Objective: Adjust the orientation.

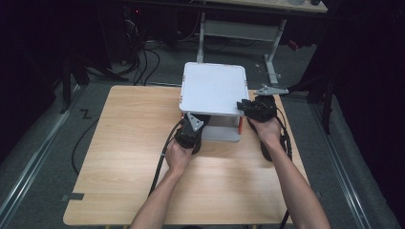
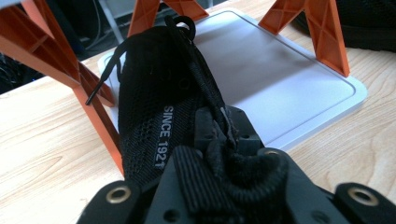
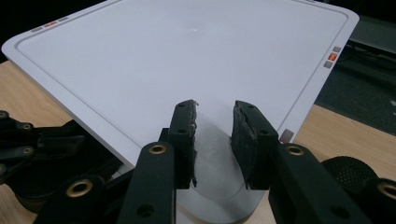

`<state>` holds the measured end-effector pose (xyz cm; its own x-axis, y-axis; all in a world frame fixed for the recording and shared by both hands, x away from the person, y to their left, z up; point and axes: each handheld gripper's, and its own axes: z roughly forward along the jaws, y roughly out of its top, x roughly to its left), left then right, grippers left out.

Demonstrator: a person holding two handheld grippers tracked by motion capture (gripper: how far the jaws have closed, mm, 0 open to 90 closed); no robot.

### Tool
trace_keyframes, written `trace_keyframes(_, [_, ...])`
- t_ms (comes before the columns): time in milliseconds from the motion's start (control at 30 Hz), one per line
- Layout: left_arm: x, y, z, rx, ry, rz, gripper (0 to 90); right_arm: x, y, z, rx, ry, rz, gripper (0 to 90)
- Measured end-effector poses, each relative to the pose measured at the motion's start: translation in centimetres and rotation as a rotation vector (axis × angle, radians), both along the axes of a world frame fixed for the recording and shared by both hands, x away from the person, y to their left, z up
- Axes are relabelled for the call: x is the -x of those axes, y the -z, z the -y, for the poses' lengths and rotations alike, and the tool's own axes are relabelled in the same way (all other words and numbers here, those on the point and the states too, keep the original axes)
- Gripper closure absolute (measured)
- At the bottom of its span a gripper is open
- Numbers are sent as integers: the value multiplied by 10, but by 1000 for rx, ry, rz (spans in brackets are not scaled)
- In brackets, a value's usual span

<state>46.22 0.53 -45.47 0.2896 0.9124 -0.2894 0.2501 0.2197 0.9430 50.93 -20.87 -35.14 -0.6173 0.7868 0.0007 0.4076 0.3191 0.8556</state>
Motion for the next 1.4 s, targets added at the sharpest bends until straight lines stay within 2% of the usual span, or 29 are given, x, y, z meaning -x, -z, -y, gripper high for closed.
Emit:
trace_keyframes(67, [1,-1,-1,4,9,-1,804,0,0,0,2,2,0,697])
trace_keyframes(233, [8,-9,-9,17,24,24,595,0,0,0,8,-2,0,697])
trace_keyframes(267, [11,-13,-11,25,28,29,595,0,0,0,5,-3,3,697])
trace_keyframes(300, [14,-16,-13,32,32,31,557,0,0,0,2,-1,3,697])
trace_keyframes(467, [31,-29,-24,27,62,47,463,0,1,0,0,-3,11,697])
trace_keyframes(600, [41,-31,-35,41,80,17,419,0,1,1,-1,-7,12,697])
trace_keyframes(667, [45,-28,-39,19,82,1,415,0,1,0,-4,-2,10,697])
trace_keyframes(800, [45,-19,-43,-4,83,-31,428,0,1,0,6,-3,11,697])
trace_keyframes(833, [44,-18,-44,4,91,-42,440,0,1,0,7,-4,12,697])
trace_keyframes(900, [43,-15,-42,14,114,-62,495,0,1,0,4,-5,14,697])
trace_keyframes(933, [44,-13,-39,9,126,-59,590,0,1,0,5,-4,14,697])
trace_keyframes(1000, [44,-10,-33,-37,131,-43,607,0,1,0,6,-4,14,697])
trace_keyframes(1033, [44,-9,-31,-45,129,-42,639,0,1,0,8,-5,13,697])
trace_keyframes(1133, [39,-9,-30,-26,118,-70,716,0,1,0,8,-7,13,697])
trace_keyframes(1233, [35,-8,-27,-44,100,-77,770,0,1,0,7,-7,14,698])
trace_keyframes(1400, [34,-9,-25,-43,74,-73,790,0,0,-1,13,-6,11,699])
